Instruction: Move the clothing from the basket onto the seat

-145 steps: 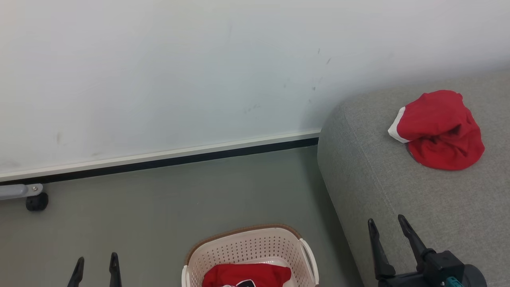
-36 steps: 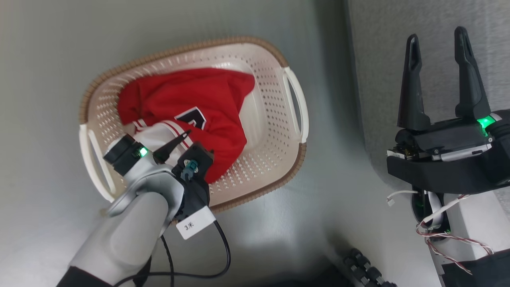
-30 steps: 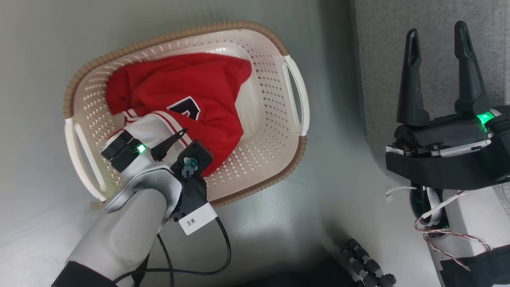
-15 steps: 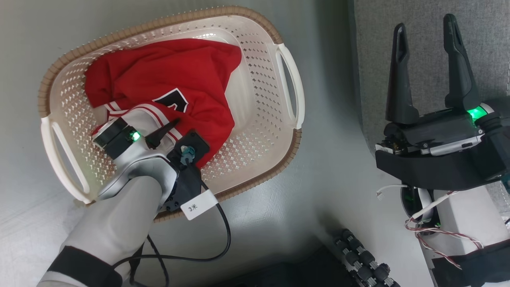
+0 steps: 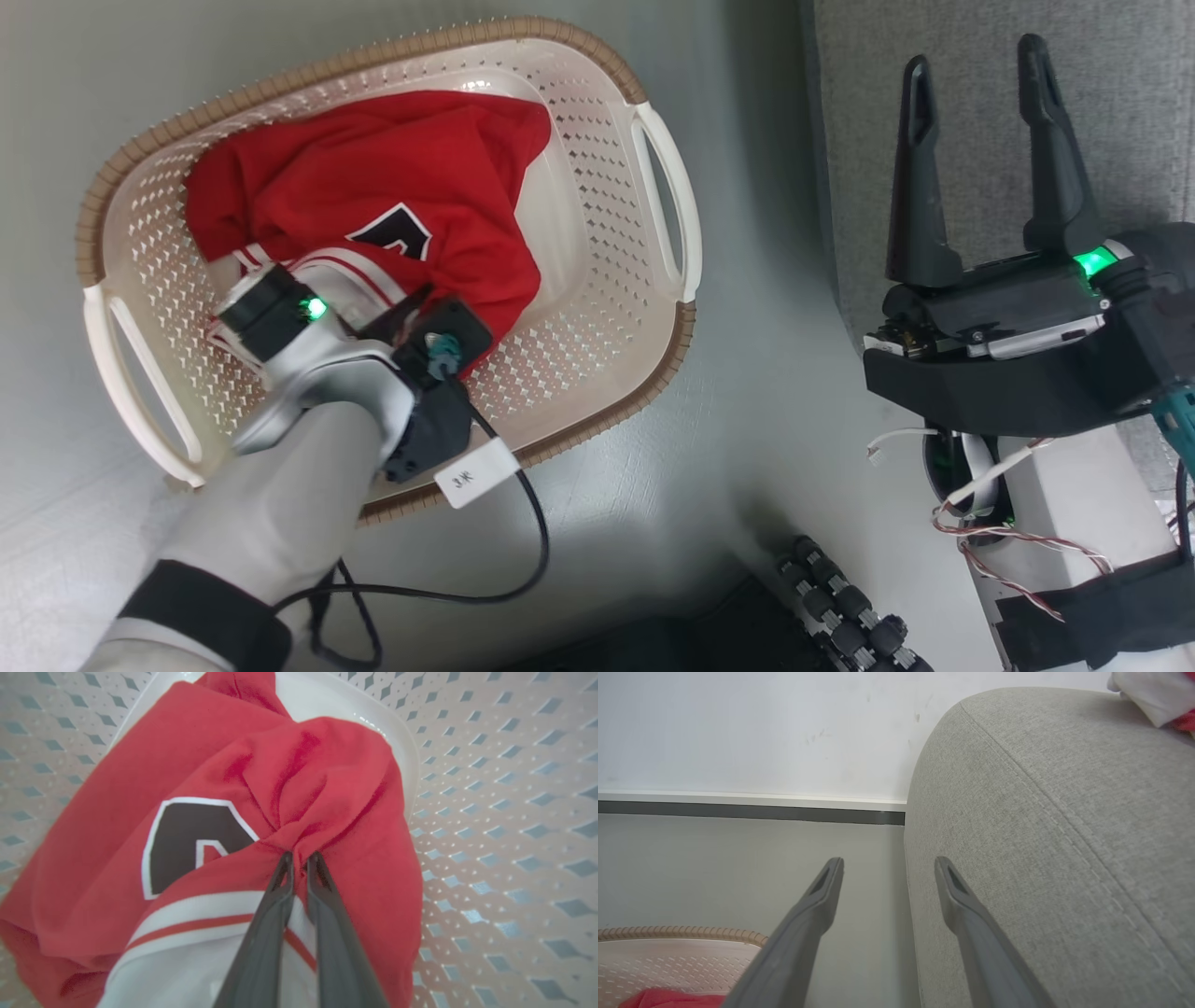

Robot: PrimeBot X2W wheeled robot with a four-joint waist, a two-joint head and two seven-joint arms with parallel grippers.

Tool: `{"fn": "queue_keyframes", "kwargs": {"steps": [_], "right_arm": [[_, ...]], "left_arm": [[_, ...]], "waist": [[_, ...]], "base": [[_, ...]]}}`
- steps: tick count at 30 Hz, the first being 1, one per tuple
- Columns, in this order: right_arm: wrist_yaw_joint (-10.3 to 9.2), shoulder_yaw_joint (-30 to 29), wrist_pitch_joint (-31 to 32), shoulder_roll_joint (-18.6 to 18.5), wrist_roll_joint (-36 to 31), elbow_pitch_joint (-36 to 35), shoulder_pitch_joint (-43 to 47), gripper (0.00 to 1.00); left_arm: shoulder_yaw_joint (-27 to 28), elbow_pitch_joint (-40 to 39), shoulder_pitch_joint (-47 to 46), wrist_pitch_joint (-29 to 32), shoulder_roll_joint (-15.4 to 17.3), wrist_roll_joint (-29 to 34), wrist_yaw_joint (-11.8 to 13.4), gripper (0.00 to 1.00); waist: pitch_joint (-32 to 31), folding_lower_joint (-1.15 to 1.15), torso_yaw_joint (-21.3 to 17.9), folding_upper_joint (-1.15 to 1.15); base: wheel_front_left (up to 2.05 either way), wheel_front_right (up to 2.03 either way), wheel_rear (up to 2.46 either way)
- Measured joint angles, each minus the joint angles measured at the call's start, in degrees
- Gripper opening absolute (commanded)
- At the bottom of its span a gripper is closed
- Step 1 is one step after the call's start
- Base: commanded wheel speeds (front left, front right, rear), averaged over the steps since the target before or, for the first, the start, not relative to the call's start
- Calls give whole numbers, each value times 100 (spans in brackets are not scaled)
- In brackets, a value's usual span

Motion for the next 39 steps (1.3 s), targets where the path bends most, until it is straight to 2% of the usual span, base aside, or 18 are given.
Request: {"fn": "queue_keyframes", "kwargs": {"steps": [8, 18, 39], "right_arm": [[27, -19, 3, 36, 1, 343, -8, 100], [87, -244, 18, -20, 4, 850, 25, 100], [327, -403, 19, -149, 47, 1759, 231, 100]], "left_arm": [[52, 36, 0, -402, -302, -122, 47, 0], [296, -48, 33, -1156, -441, -626, 41, 0], [275, -854, 85, -1333, -506, -1099, -205, 0]], "waist": [[-266, 0, 38, 0], [-849, 0, 200, 0], [-2365, 0, 814, 0]], "base": [[0, 0, 0], [0, 0, 0], [0, 0, 0]]}}
